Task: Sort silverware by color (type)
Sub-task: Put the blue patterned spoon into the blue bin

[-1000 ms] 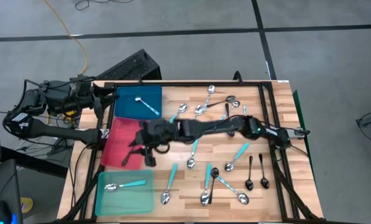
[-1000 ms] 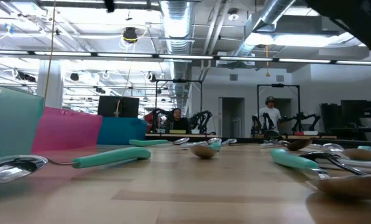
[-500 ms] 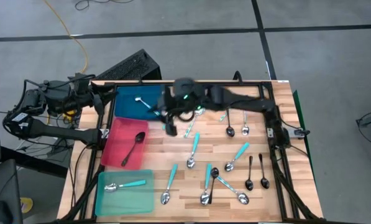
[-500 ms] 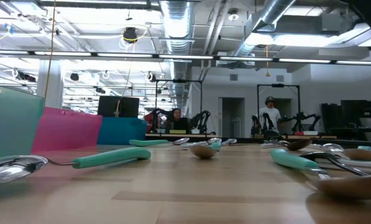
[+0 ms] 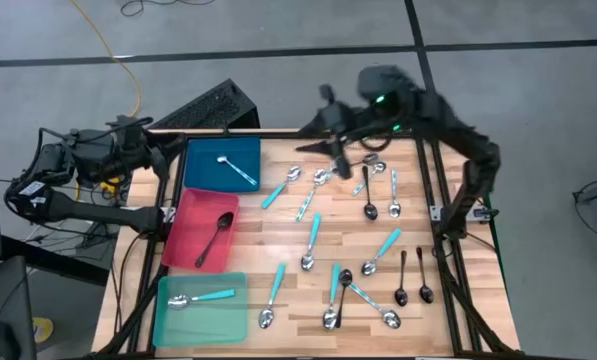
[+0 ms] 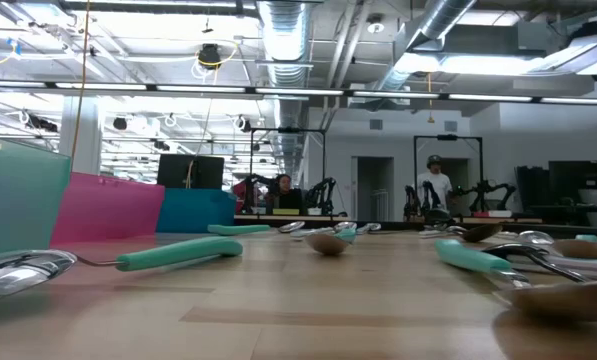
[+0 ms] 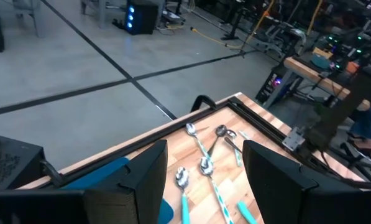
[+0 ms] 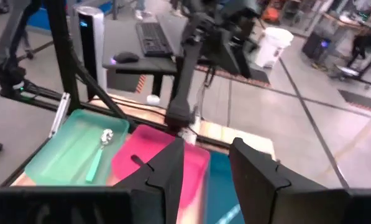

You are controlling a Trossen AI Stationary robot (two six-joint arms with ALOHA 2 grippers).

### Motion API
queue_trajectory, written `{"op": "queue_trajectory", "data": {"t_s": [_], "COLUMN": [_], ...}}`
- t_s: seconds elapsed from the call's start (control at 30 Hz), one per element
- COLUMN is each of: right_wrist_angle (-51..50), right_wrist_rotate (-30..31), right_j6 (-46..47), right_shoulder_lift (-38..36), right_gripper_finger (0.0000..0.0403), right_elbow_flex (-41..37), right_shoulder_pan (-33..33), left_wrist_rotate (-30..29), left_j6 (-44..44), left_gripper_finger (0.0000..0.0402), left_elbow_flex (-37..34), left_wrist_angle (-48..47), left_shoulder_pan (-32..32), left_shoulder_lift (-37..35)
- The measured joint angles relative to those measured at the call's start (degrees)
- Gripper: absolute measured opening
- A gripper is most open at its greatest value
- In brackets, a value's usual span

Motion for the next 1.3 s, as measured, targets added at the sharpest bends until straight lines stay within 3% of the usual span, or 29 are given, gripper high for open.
{"op": "queue_trajectory", "data": {"t_s": [0.27, 0.57, 0.9, 1.1, 1.3], "right_wrist_angle": [-10.03, -23.74, -30.23, -29.21, -22.51], "right_wrist_rotate": [-10.2, -11.28, -12.29, -15.35, -16.09], "right_j6": [-1.81, -3.0, -3.39, -3.7, -2.13], "right_shoulder_lift": [-5.34, -9.96, -17.55, -24.94, -35.26], "right_gripper_finger": [0.0153, 0.0153, 0.0153, 0.0152, 0.0145], "right_elbow_flex": [-0.01, -0.01, -0.61, -7.19, -21.43], "right_shoulder_pan": [-5.1, -11.0, -19.01, -23.53, -27.62], "left_wrist_rotate": [-0.19, -0.41, -0.06, 1.81, 2.89], "left_j6": [-0.63, -0.63, 0.77, 3.33, 6.04], "left_gripper_finger": [0.0195, 0.0195, 0.0195, 0.0195, 0.0195], "left_elbow_flex": [-0.02, -0.02, -0.02, -0.02, -0.02], "left_wrist_angle": [0.02, 0.01, 0.62, 2.66, 4.86], "left_shoulder_pan": [0.0, 0.0, 0.0, 0.0, 0.0], "left_shoulder_lift": [0.43, 0.41, 1.29, 2.14, 3.06]}}
